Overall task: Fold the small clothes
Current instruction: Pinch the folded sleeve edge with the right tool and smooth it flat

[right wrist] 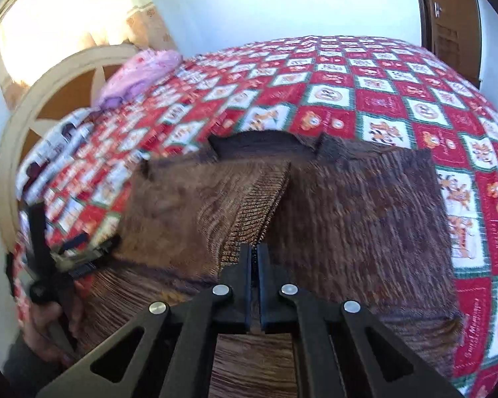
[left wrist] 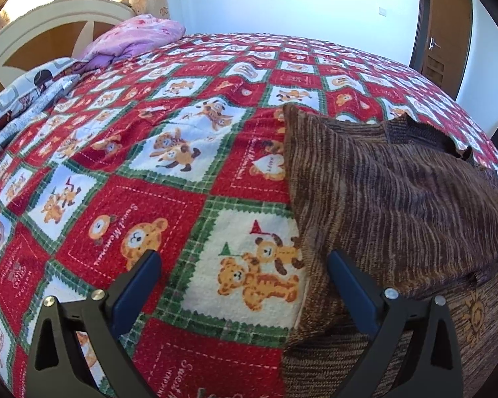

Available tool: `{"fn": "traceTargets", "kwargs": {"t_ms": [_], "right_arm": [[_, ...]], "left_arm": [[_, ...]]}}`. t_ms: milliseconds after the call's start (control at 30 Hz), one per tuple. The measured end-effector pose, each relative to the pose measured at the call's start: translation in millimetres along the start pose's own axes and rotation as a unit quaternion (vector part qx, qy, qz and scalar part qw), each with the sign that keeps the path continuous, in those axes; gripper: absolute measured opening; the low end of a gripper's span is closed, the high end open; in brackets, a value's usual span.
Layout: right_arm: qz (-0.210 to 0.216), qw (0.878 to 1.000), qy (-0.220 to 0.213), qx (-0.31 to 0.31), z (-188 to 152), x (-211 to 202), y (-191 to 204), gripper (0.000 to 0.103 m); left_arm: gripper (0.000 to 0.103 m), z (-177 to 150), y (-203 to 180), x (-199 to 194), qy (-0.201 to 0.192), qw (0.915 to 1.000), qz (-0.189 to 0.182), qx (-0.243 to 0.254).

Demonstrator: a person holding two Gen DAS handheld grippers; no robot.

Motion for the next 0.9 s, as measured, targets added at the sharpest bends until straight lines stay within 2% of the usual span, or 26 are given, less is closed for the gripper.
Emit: {"fn": "traceTargets", "kwargs": {"t_ms": [133,200,300,367,433,467,500,567,633,700,800,867,900], "right_arm": [[-0.05,0.998,0.022,0.01,-19.9,19.1,-31.4,0.0],[-0.047,0.999,0.023,0.013,-22.3,20.6,-39.0,0.0],[-0.062,0.998,-0.008,0.003,-11.3,4.9,-38.0,0.001],[-0.037,0.999,-0.032,-0.017,0.6,-3.8,-19.9,0.004],[0.003,0.998,-0.038,-0.044,9.0,-3.7,8.6,0.027],[0.02,0.998,-0.035,-0.051,10.0,-0.8,19.9,0.053],[0.04,0.997,-0.024,-0.054,8.2,6.7,32.1,0.061],[0.049,0.997,0.008,-0.057,-3.2,25.9,42.8,0.061],[0.019,0.997,0.04,-0.06,-24.4,44.7,37.0,0.06],[0.019,0.996,0.026,-0.081,-33.9,37.0,40.7,0.06],[0.006,0.993,0.029,-0.112,-39.0,23.4,40.5,0.059],[-0.008,0.993,0.0,-0.12,-27.9,12.1,40.0,0.059],[-0.001,0.993,-0.021,-0.115,-19.2,7.9,41.9,0.059]], "left_arm": [[0.103,-1.1,0.4,2.3,0.008,0.9999,-0.011,-0.009],[0.103,-1.7,0.0,2.1,0.009,0.9999,-0.011,-0.007],[0.103,-3.3,-1.3,2.1,0.011,0.9999,-0.01,0.0],[0.103,-4.6,-2.0,1.6,0.012,0.9999,-0.008,0.004],[0.103,-6.4,-2.1,0.5,0.013,0.9999,-0.006,0.008],[0.103,-7.1,-2.0,-0.6,0.011,0.9999,-0.005,0.01],[0.103,-7.6,-1.7,-1.5,0.011,0.9999,-0.004,0.01],[0.103,-8.5,-1.1,-2.3,0.011,0.9999,-0.004,0.01],[0.103,-8.8,-0.6,-2.9,0.01,0.9999,-0.003,0.012],[0.103,-9.9,0.0,-4.2,0.01,0.9998,-0.001,0.015],[0.103,-13.2,1.3,-8.2,0.006,0.9999,-0.001,0.016],[0.103,-13.2,1.8,-9.8,0.001,0.9999,0.0,0.015],[0.103,-13.2,1.6,-9.6,0.002,0.9999,0.001,0.016]]}}
Point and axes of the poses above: each gripper's, at about its wrist camera, not at the fingertips, and x roughly the way its jaws point, y to its left, z to its top, the point moved 9 cm from there along x, roughly the way its jaws point, and after that the axes turned 8 degrees about -y, right-handed, at the moved point
